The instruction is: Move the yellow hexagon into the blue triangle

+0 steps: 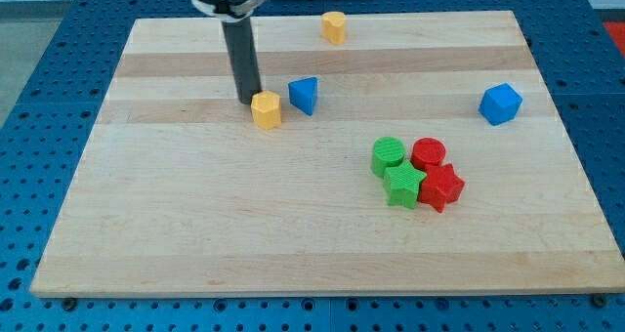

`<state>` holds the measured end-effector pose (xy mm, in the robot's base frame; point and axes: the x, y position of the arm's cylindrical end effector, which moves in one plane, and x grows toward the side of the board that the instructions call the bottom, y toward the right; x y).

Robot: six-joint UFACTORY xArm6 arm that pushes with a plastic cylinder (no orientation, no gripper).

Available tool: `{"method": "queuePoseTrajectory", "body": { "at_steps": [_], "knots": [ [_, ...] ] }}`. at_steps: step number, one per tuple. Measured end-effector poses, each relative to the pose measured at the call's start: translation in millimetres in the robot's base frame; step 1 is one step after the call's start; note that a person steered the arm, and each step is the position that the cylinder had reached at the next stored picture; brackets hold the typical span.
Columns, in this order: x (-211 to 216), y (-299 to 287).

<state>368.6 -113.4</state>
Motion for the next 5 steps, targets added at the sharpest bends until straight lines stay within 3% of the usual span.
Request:
{"method": "queuePoseTrajectory", "body": {
  "at_steps": [1,2,4,5],
  "knots": [
    [34,-25],
    [68,-14],
    [61,59],
    [61,43]
  ]
}}
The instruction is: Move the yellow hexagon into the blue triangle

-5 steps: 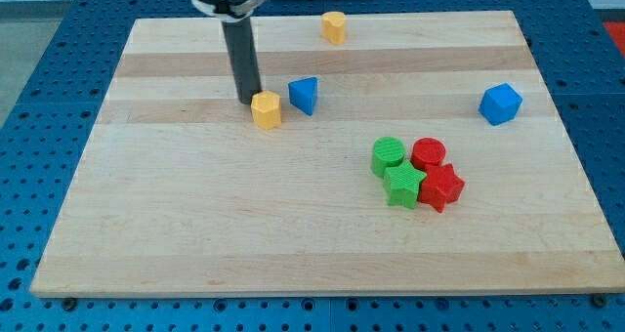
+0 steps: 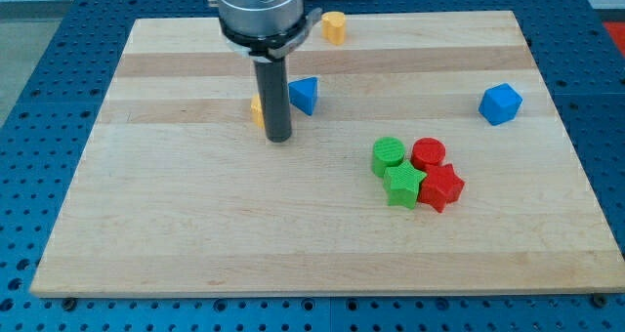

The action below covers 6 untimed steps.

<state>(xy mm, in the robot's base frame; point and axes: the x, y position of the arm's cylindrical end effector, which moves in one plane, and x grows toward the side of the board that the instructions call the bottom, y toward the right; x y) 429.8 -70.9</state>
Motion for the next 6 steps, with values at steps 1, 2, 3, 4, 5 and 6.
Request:
{"method": "queuePoseTrajectory", "body": {
  "at_steps": [1,2,3,4,5,6],
  "knots": [
    [1,-34],
    [-7,-37],
    [-13,-14],
    [-21,2],
    [-11,7],
    [2,47]
  ]
}}
